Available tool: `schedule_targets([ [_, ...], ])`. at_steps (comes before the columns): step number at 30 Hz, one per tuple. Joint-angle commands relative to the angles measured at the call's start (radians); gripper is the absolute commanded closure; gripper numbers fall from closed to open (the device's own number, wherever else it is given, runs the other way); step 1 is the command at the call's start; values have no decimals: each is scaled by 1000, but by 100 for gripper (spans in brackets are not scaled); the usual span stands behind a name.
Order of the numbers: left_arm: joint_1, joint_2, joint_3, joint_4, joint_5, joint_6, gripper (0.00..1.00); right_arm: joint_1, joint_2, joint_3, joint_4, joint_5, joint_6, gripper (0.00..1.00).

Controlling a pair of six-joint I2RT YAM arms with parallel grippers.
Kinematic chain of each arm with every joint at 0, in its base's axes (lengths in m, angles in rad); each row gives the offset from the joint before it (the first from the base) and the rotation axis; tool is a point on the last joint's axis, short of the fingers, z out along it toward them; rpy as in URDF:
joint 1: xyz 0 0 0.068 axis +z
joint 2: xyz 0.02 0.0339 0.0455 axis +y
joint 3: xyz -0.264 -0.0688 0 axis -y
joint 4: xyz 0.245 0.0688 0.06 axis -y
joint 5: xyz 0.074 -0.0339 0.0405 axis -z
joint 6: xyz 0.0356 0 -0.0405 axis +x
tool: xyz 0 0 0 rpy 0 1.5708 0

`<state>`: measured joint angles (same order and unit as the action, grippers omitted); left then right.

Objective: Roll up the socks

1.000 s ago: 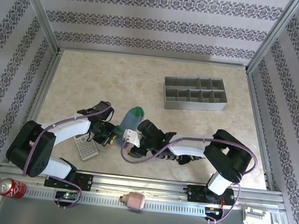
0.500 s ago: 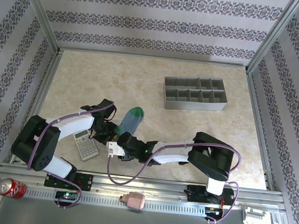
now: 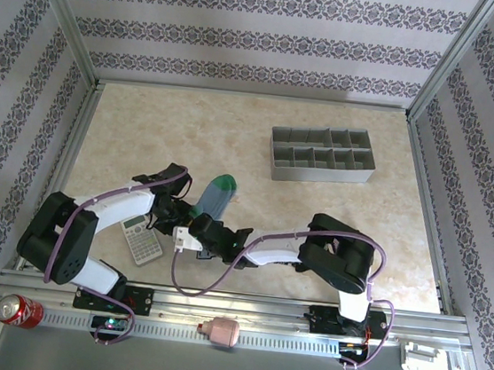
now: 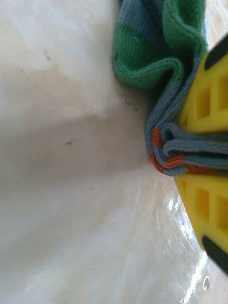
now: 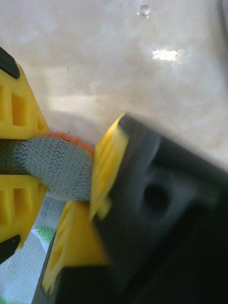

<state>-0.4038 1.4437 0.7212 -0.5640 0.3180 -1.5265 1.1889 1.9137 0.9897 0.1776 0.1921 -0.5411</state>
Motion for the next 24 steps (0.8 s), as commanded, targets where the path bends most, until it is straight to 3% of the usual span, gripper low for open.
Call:
schedule_targets([
  [1,10,-67,-28,-60,-17,-32,62,-78,24,-40,-171,-137,120,100],
  [5,40,-141,-31,-31,-70,-27,33,-126,27,-46,-192,-276,182,100],
  [9,82,-223,-75,45,-117,-26,20,-166,40,-43,-208,-370,234,100],
  [13,104,-277,-123,140,-121,-12,23,-208,57,-25,-239,-478,271,100],
  [21,96,-321,-221,357,-30,11,45,-326,137,57,-312,-704,414,100],
  [24,88,-329,-263,472,8,11,45,-365,184,110,-378,-782,455,100],
])
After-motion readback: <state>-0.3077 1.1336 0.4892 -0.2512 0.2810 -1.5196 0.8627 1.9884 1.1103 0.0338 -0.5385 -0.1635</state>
